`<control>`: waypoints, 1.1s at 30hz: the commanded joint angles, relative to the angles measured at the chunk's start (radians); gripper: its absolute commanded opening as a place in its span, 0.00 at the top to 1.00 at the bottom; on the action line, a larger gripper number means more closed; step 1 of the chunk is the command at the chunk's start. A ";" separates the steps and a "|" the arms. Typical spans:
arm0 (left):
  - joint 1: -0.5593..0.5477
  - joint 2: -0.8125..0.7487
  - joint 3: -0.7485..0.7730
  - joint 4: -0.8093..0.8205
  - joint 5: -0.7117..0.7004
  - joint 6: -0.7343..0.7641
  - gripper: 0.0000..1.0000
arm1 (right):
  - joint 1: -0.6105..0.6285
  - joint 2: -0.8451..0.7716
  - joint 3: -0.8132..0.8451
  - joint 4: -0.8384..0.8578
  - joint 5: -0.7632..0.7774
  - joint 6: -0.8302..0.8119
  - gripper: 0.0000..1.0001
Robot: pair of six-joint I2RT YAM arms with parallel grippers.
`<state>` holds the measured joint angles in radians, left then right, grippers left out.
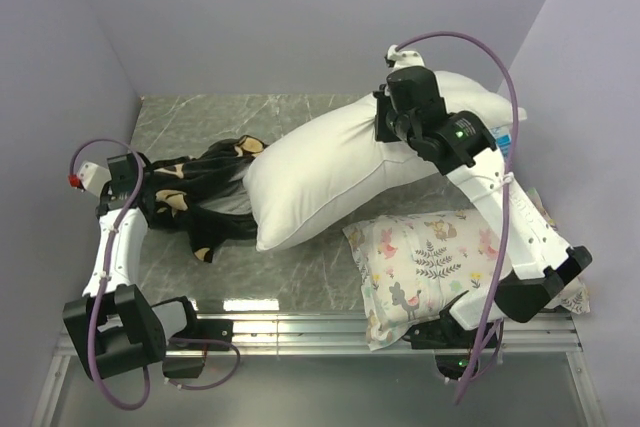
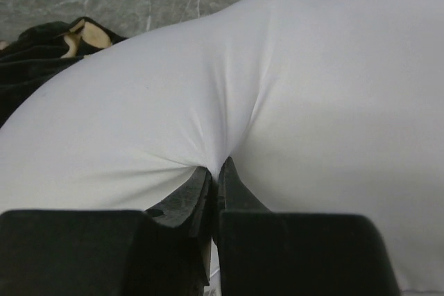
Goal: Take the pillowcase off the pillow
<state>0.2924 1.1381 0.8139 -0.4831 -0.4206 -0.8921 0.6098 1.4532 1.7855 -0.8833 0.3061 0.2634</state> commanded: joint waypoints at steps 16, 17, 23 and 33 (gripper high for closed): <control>0.195 -0.112 0.047 0.024 0.236 0.053 0.99 | -0.188 0.062 0.218 0.290 -0.094 0.077 1.00; 0.195 -0.119 0.015 0.053 0.255 0.053 0.99 | -0.189 0.102 0.232 0.294 -0.123 0.071 1.00; 0.194 -0.185 -0.084 0.113 0.440 0.082 0.99 | -0.176 0.234 0.186 0.418 -0.278 0.059 1.00; 0.169 -0.308 -0.082 0.074 0.600 0.220 0.57 | -0.032 0.179 -0.310 0.695 -0.251 0.066 1.00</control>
<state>0.4789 0.8799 0.7097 -0.4290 0.0910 -0.7368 0.5552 1.7233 1.5311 -0.4240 0.0753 0.3172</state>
